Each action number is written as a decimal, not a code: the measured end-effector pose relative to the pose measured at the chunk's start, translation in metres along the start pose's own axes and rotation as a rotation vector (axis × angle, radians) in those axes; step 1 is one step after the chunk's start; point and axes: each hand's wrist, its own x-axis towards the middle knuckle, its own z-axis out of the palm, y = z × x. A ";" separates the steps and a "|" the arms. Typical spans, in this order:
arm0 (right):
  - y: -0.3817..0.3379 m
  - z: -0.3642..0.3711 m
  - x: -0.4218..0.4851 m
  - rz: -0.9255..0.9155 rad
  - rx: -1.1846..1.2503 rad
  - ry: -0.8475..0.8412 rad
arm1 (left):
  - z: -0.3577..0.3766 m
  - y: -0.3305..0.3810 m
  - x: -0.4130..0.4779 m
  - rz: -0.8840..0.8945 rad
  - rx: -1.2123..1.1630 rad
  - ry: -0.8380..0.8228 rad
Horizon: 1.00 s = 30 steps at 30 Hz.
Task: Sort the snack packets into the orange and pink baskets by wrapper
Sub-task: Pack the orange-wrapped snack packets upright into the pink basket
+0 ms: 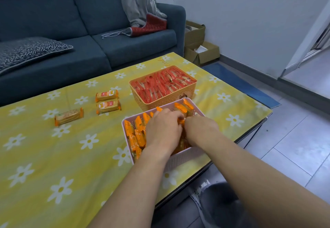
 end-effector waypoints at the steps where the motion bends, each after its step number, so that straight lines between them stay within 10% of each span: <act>1: 0.000 0.001 0.002 0.017 -0.022 -0.023 | 0.000 0.001 0.000 0.001 0.005 0.000; 15: 0.031 -0.049 -0.011 0.148 0.031 0.135 | -0.003 -0.005 -0.001 -0.016 -0.041 0.007; 30: 0.017 -0.021 0.012 -0.212 0.231 0.250 | 0.003 -0.006 0.000 -0.010 -0.061 -0.071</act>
